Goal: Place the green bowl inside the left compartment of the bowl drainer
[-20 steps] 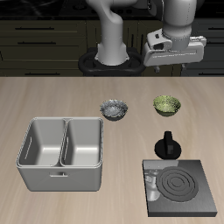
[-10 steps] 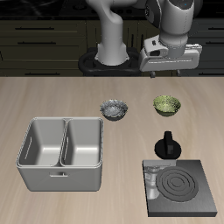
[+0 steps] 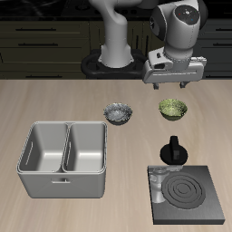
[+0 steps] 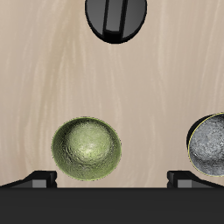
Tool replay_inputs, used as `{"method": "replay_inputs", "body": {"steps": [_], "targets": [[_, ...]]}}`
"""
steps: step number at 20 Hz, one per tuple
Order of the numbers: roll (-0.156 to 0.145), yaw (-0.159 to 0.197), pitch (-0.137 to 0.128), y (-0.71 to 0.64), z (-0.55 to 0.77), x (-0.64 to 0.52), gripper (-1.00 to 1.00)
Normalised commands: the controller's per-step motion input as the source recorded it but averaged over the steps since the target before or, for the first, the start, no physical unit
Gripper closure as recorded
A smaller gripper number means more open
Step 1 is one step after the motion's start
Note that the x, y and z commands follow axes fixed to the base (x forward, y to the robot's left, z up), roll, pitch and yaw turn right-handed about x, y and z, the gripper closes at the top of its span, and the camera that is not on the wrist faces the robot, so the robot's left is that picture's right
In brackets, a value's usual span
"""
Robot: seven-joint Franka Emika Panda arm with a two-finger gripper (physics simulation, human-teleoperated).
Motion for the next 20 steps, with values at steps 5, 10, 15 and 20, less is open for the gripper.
{"method": "replay_inputs", "body": {"steps": [5, 10, 15, 20], "targets": [[-0.013, 0.014, 0.013, 0.05, -0.31, -0.08, -1.0], [0.009, -0.004, 0.017, 0.05, -0.25, -0.09, -1.0], [-0.022, -0.012, 0.01, -0.1, -0.26, -0.1, -1.0], [-0.027, 0.002, 0.023, -0.09, -0.26, -0.04, -1.0]]}}
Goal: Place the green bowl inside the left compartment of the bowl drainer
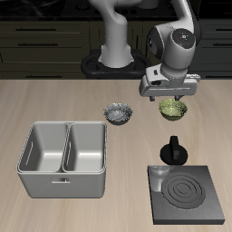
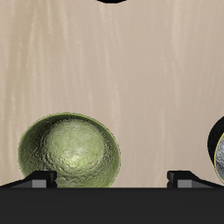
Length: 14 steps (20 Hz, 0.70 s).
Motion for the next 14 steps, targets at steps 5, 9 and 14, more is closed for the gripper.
{"method": "replay_inputs", "body": {"steps": [5, 9, 14], "targets": [[-0.005, -0.013, 0.041, -0.02, -0.25, -0.03, -1.0], [0.005, -0.018, 0.051, 0.03, -0.27, -0.04, -1.0], [0.006, -0.031, 0.066, 0.01, -0.27, -0.07, -1.0]]}}
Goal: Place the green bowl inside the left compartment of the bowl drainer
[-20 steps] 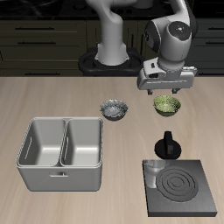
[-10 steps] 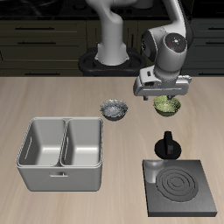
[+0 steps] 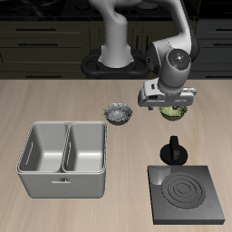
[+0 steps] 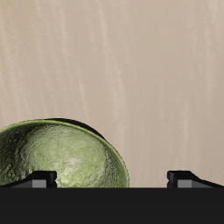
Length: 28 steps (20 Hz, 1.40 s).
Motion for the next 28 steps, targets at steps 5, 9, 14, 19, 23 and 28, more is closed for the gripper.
{"method": "replay_inputs", "body": {"steps": [5, 9, 14, 19, 23, 28], "targets": [[-0.007, -0.009, 0.065, -0.09, -0.32, -0.01, -1.0], [0.012, -0.035, 0.078, -0.08, -0.34, -0.02, -1.0], [0.048, -0.045, 0.034, -0.02, -0.17, -0.06, 1.0], [0.011, -0.04, -0.027, -0.05, 0.17, -0.04, 1.0], [0.011, -0.011, -0.02, -0.02, 0.09, -0.01, 1.0], [0.024, -0.008, -0.011, 0.0, 0.05, 0.02, 1.0]]}}
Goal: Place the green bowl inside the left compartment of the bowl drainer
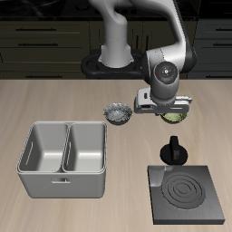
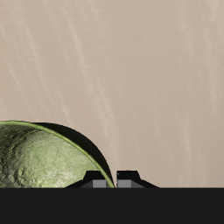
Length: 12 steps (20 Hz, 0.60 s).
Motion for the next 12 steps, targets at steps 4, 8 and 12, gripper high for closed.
{"method": "replay_inputs", "body": {"steps": [4, 8, 12], "targets": [[0.003, 0.005, -0.029, -0.05, 0.13, 0.02, 1.0], [-0.008, 0.006, -0.047, -0.05, 0.3, -0.01, 1.0], [-0.007, -0.001, -0.074, -0.07, 0.4, -0.05, 1.0]]}}
